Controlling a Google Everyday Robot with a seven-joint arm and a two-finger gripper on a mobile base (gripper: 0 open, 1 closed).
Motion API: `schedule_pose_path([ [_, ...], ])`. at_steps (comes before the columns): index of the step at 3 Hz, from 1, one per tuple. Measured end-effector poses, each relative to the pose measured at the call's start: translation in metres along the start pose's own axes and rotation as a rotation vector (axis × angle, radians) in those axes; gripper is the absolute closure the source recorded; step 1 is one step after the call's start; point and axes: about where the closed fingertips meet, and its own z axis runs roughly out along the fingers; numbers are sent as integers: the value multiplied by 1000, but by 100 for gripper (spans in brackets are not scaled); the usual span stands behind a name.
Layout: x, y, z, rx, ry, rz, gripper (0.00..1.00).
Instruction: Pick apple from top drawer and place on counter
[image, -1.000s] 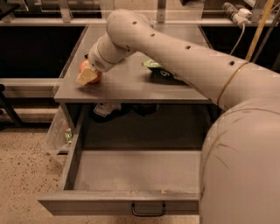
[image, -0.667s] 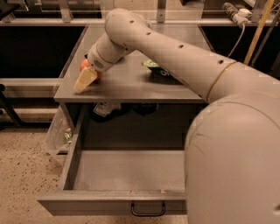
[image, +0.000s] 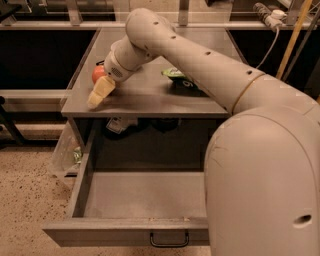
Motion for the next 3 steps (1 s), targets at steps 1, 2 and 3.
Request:
schedule_pose_path([
  [1, 4, -1, -12, -15, -23, 8, 0],
  [2, 9, 1, -45, 10, -69, 23, 0],
  [3, 10, 1, -45, 10, -69, 23, 0],
])
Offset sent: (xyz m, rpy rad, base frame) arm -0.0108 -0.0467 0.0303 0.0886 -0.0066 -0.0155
